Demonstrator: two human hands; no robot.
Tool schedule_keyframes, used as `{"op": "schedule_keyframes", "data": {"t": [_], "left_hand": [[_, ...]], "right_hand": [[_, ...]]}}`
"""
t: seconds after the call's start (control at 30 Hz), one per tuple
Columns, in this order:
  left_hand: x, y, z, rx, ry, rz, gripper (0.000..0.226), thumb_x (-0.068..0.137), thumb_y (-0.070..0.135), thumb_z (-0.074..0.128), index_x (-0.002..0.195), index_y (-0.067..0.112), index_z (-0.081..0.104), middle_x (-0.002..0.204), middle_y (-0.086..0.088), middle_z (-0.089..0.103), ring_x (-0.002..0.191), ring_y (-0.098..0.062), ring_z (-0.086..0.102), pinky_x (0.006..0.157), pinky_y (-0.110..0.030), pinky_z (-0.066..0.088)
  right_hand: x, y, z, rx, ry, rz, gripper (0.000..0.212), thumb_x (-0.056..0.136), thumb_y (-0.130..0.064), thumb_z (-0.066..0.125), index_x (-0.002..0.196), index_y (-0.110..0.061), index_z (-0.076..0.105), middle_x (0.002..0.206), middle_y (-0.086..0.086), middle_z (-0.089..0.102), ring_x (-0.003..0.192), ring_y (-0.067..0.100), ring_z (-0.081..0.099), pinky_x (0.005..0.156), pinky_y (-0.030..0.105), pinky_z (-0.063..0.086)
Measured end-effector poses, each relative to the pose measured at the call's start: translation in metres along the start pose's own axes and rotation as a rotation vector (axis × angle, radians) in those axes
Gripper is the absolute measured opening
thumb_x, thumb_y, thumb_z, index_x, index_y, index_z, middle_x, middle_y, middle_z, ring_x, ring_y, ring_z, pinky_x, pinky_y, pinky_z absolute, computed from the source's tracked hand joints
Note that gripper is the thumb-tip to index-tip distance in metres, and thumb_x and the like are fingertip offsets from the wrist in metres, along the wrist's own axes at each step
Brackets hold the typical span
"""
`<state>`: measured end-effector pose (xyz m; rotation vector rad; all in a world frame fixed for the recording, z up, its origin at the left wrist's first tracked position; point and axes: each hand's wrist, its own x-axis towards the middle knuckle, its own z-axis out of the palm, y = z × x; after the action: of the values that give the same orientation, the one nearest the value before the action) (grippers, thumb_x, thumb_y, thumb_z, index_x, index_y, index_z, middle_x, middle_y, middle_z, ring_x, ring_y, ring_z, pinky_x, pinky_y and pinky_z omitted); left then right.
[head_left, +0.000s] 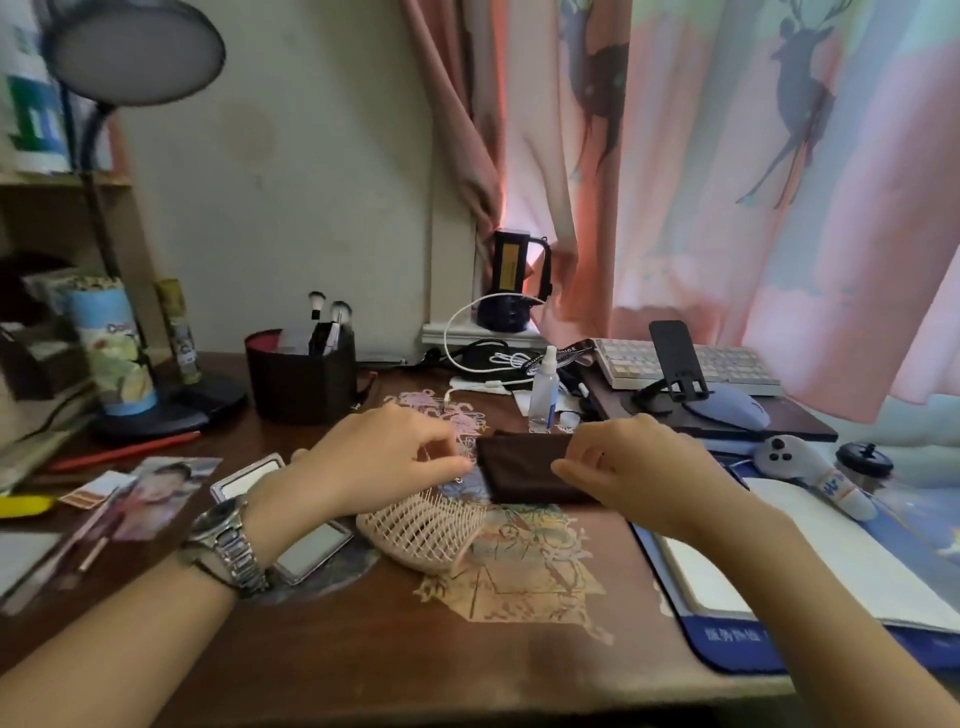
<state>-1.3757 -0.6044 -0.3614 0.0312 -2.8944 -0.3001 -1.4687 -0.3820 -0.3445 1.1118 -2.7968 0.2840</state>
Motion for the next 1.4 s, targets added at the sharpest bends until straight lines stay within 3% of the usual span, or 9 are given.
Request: {"op": "schedule_keyframes", "data": {"t": [0.6,0.7,0.83,1.0,1.27,1.4], "left_hand": [[-0.007,-0.016,0.002,0.055,-0.034,-0.247,0.030,0.088,0.060,0.049,0.095,0.035,0.065,0.091,0.017,0.065,0.081,0.001,0.058,0.066,-0.021,0.048],[0.001,-0.014,0.010,0.016,-0.037,-0.244,0.029,0.087,0.061,0.049,0.094,0.037,0.064,0.087,0.019,0.062,0.080,0.003,0.057,0.066,-0.022,0.048],[0.020,-0.019,0.021,-0.025,-0.047,-0.248,0.037,0.079,0.071,0.043,0.091,0.041,0.062,0.087,0.023,0.062,0.082,0.003,0.057,0.077,-0.037,0.054],[0.039,-0.020,0.026,-0.045,-0.021,-0.160,0.027,0.087,0.060,0.049,0.093,0.038,0.064,0.090,0.020,0.061,0.081,0.003,0.056,0.070,-0.025,0.048],[0.031,-0.032,0.030,-0.074,-0.009,-0.114,0.028,0.088,0.058,0.050,0.092,0.035,0.065,0.088,0.018,0.061,0.081,0.003,0.056,0.067,-0.024,0.046],[0.029,-0.033,0.026,-0.083,-0.012,-0.104,0.028,0.088,0.058,0.050,0.093,0.035,0.065,0.089,0.018,0.063,0.081,0.003,0.058,0.073,-0.027,0.053]], "right_hand": [[0.061,-0.007,0.025,0.124,-0.065,-0.207,0.028,0.090,-0.053,0.046,0.092,-0.029,0.062,0.094,-0.010,0.068,0.087,0.012,0.061,0.076,0.034,0.053],[0.066,0.002,0.025,0.147,-0.044,-0.180,0.031,0.090,-0.053,0.048,0.093,-0.027,0.063,0.092,-0.009,0.068,0.087,0.014,0.062,0.076,0.034,0.053],[0.071,0.021,0.031,0.213,0.021,-0.087,0.028,0.088,-0.054,0.050,0.088,-0.029,0.062,0.087,-0.012,0.068,0.085,0.012,0.063,0.076,0.035,0.054],[0.067,0.033,0.041,0.231,0.048,0.008,0.023,0.088,-0.050,0.053,0.080,-0.029,0.058,0.082,-0.012,0.064,0.082,0.014,0.062,0.074,0.035,0.053],[0.054,0.020,0.046,0.145,-0.020,0.060,0.024,0.090,-0.049,0.051,0.089,-0.028,0.063,0.087,-0.011,0.067,0.080,0.010,0.062,0.063,0.028,0.050],[0.057,0.022,0.048,0.152,0.037,0.076,0.023,0.087,-0.050,0.053,0.088,-0.030,0.064,0.087,-0.012,0.067,0.083,0.014,0.063,0.076,0.037,0.054]]}}
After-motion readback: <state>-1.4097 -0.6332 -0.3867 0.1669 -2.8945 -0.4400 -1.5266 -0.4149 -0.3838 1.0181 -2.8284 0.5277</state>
